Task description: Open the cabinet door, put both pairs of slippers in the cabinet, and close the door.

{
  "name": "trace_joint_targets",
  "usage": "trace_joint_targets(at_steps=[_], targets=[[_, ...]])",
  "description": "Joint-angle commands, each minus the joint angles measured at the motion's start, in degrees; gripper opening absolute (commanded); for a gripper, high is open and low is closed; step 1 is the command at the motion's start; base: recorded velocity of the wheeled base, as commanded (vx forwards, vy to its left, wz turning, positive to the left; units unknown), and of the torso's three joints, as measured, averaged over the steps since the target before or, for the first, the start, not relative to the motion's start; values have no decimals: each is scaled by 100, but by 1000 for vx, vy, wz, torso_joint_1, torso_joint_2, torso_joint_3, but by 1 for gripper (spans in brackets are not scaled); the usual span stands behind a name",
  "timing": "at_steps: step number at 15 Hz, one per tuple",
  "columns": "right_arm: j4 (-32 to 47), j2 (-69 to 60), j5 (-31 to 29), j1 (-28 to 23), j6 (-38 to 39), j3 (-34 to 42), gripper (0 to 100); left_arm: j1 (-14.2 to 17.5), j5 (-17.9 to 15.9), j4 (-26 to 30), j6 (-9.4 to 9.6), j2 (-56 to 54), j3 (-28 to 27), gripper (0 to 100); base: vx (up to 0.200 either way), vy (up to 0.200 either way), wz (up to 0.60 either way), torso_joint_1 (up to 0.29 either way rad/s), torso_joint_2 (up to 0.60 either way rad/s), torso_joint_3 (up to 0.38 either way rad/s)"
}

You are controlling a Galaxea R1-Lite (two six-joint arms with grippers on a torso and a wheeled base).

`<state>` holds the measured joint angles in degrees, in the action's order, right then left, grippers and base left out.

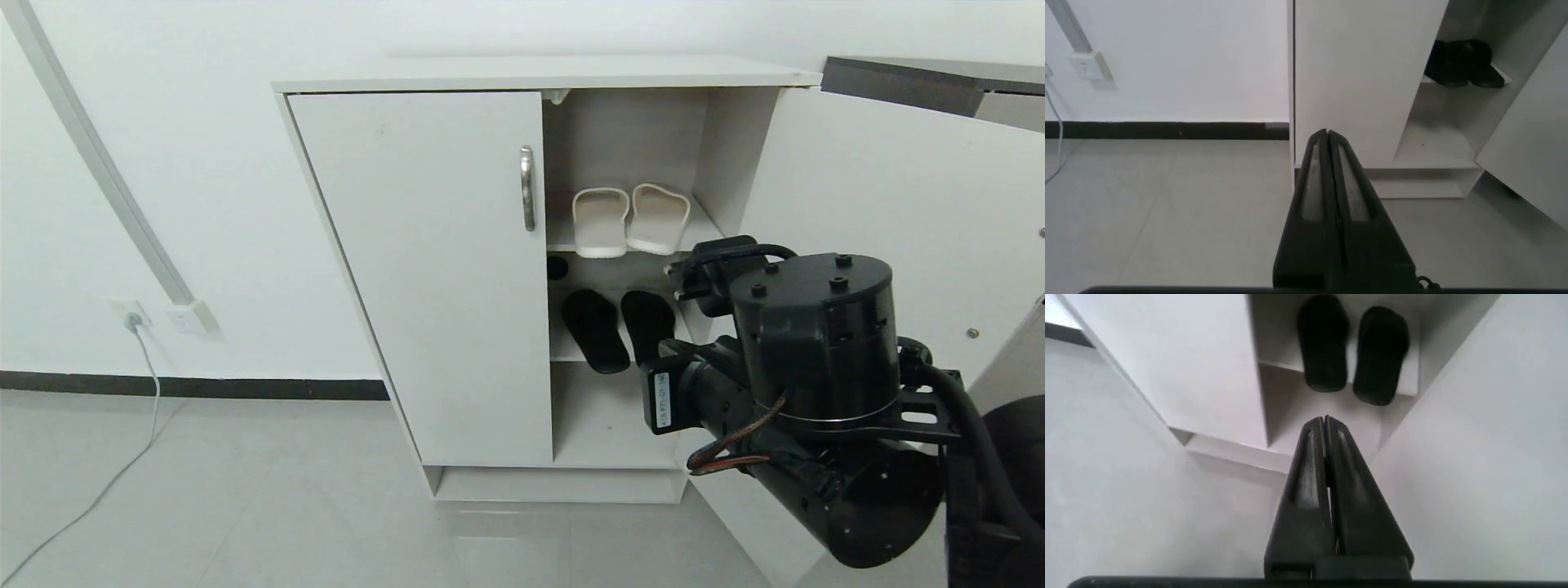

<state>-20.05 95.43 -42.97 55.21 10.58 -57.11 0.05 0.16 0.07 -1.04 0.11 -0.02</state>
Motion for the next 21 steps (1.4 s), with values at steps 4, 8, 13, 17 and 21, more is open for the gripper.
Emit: trace_joint_targets(at_steps=[4, 8, 13, 17, 21], targets=[[1, 72, -1, -10, -12, 42, 0, 4, 2, 1, -2, 7, 2, 0, 0, 0, 0, 0, 0, 0], [-7, 134, -1, -10, -12, 42, 0, 4, 2, 1, -2, 7, -6, 0, 0, 0, 0, 0, 0, 0], [1, 178, -1, -10, -12, 51, 0, 4, 2, 1, -2, 7, -6, 0, 0, 0, 0, 0, 0, 0], [1, 222, 8, -10, -12, 51, 0, 4, 2, 1, -11, 7, 2, 0, 0, 0, 0, 0, 0, 0], [1, 213, 70, -10, -12, 86, 0, 4, 2, 1, -2, 7, 2, 0, 0, 0, 0, 10, -161, -261]])
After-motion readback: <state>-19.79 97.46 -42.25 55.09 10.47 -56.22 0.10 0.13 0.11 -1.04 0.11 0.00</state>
